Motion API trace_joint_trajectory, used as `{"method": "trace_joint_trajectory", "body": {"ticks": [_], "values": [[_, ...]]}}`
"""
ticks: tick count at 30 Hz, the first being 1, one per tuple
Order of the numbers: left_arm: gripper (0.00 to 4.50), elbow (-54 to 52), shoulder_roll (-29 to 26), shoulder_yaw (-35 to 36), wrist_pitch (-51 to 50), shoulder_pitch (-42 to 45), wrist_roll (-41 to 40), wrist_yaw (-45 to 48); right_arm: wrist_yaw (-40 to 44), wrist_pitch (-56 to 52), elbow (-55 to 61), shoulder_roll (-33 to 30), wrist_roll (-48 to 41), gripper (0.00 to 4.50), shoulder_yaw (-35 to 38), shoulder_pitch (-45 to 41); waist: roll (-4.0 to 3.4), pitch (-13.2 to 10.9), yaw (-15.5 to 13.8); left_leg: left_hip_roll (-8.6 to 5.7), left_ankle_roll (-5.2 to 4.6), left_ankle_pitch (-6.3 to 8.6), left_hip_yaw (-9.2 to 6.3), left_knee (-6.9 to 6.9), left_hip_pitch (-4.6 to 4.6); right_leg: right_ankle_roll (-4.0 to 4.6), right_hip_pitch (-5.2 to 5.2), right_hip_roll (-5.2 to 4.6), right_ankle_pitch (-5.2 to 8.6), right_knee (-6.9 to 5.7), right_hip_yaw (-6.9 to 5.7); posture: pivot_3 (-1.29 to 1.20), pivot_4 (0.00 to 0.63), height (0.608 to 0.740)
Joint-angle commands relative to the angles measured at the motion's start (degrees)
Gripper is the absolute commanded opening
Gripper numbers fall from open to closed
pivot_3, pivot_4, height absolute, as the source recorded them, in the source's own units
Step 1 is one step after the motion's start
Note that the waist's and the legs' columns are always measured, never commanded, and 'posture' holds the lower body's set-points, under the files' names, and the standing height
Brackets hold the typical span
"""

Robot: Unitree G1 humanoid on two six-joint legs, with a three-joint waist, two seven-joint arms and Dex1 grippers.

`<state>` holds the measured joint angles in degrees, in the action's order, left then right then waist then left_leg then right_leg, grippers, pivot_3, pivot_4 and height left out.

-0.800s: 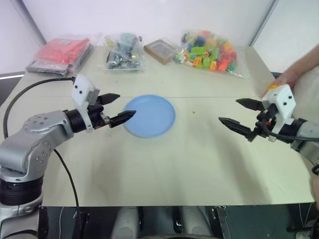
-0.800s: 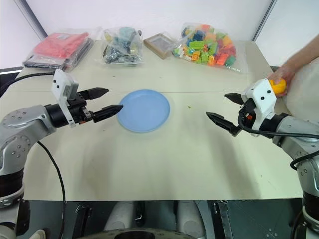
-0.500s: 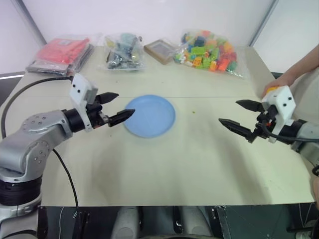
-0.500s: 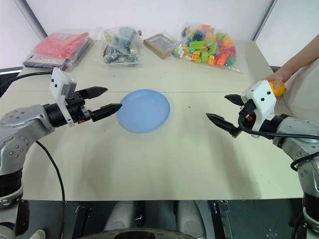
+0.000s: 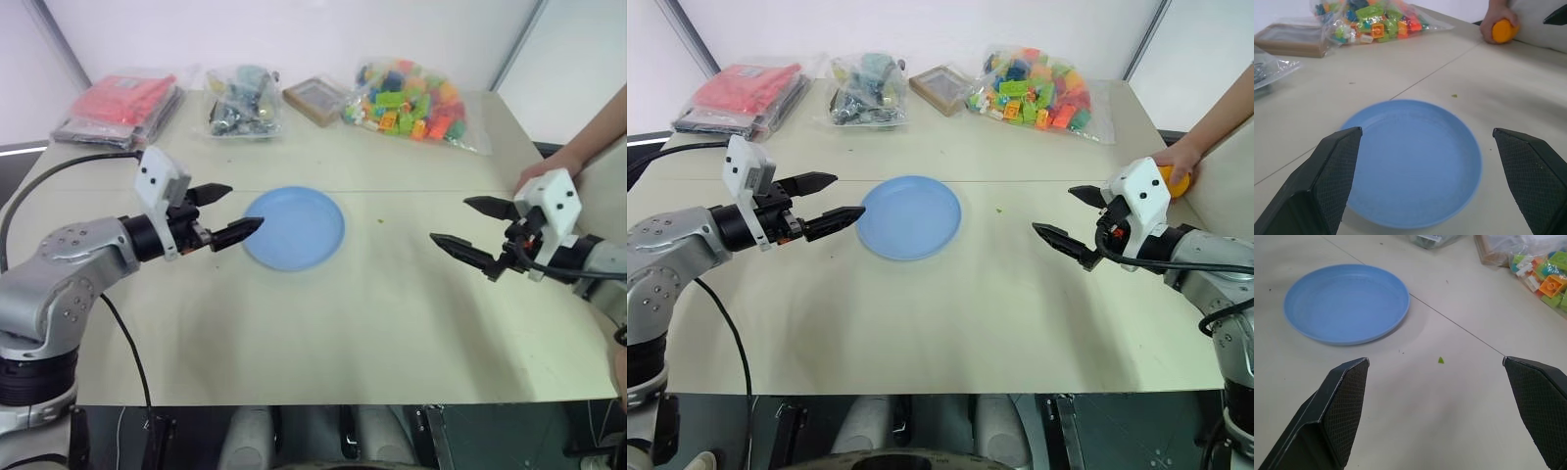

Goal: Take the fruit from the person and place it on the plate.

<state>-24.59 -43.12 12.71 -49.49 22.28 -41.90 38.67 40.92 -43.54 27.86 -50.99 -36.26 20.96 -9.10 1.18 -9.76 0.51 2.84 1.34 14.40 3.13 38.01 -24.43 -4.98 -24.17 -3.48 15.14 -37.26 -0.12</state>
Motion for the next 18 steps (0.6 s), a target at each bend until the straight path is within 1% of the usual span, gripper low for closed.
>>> {"method": "trace_joint_trajectory", "body": {"ticks": [1, 18], "values": [[4.50, -0.4, -0.5, 0.7, 1.3, 0.7, -0.2, 0.5, 0.0, 0.0, 1.8, -1.3, -0.6, 4.46, 1.8, -0.7, 0.00, 0.0, 0.0, 0.00, 0.00, 0.00, 0.00, 0.00, 0.00, 0.00, 0.00, 0.00, 0.00, 0.00, 0.00, 0.00, 0.150, 0.731], [4.50, -0.2, 0.3, -0.5, 2.3, 0.8, 0.1, 0.8, -0.1, -0.7, 2.4, -2.0, -0.8, 4.46, 2.4, -0.3, 0.00, 0.0, 0.0, 0.00, 0.00, 0.00, 0.00, 0.00, 0.00, 0.00, 0.00, 0.00, 0.00, 0.00, 0.00, 0.00, 0.150, 0.731]]}}
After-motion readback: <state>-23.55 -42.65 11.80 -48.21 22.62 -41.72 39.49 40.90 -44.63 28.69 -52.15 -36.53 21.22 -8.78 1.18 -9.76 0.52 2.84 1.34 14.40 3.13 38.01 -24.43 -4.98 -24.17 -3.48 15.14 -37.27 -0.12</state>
